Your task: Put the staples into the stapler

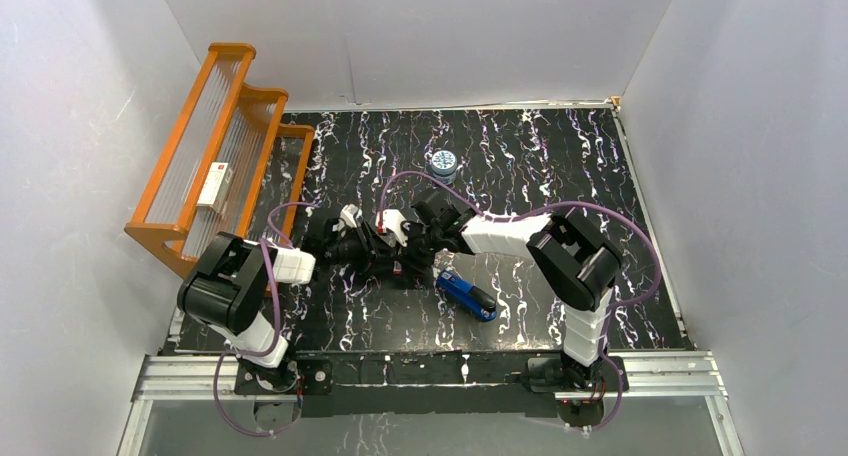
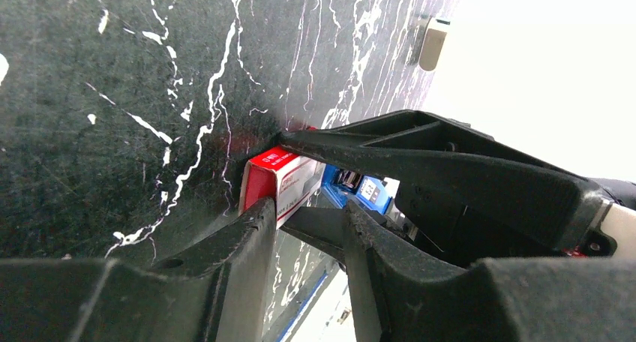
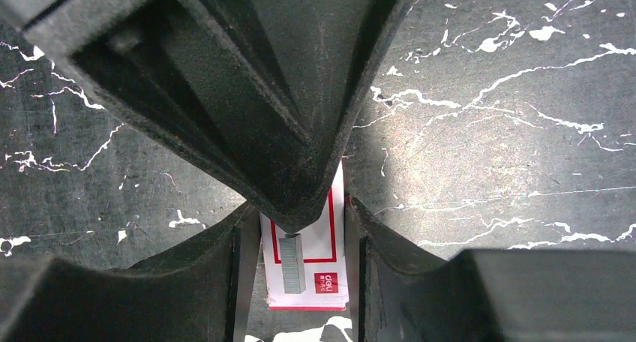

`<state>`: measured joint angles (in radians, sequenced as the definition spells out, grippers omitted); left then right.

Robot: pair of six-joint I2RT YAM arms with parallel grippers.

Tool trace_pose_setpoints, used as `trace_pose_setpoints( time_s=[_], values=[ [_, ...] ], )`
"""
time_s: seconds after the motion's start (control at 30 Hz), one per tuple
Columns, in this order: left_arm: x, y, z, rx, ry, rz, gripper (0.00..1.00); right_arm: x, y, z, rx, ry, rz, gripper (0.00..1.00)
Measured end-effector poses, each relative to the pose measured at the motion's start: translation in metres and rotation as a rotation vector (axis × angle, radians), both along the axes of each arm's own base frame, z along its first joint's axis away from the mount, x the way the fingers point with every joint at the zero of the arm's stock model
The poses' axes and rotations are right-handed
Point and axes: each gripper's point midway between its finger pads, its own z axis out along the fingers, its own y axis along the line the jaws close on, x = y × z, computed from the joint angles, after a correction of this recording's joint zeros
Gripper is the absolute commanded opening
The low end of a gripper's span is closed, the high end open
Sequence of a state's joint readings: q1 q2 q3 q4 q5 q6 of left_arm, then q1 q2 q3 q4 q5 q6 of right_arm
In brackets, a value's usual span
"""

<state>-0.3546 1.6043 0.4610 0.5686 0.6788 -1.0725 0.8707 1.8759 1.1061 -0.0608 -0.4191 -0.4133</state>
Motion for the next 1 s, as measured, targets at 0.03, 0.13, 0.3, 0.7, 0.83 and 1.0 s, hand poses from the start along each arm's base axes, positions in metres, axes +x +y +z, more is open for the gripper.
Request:
trace_pose_setpoints(
  time_s=[0.03,0.13,0.3,0.7,0.83,1.0],
  values=[
    [0.0,0.0,-0.001,-0.002,0.003,-0.001,0.35,0.0,0.0,0.0,0.0,0.0,0.0,0.44],
    [0.002,0.0,-0.002,-0.004,0.007,0.006,0.34,0.001,0.001,0.0,-0.002,0.003,-0.005,0.42],
    [0.003,0.001,-0.002,-0.004,0.007,0.011,0.36,0.003,0.002,0.0,-0.002,0.002,-0.008,0.45],
    [-0.008,0.007,-0.014,0.058,0.033,-0.026,0.41,0.015,0.014,0.005,0.032,-0.048,-0.028,0.72],
    [-0.009,0.008,-0.014,0.073,0.026,-0.038,0.36,0.013,0.011,0.002,0.023,-0.059,-0.019,0.69],
    [-0.01,0.007,-0.013,0.067,0.03,-0.044,0.33,0.01,0.001,-0.002,-0.011,-0.069,0.022,0.68]
  ],
)
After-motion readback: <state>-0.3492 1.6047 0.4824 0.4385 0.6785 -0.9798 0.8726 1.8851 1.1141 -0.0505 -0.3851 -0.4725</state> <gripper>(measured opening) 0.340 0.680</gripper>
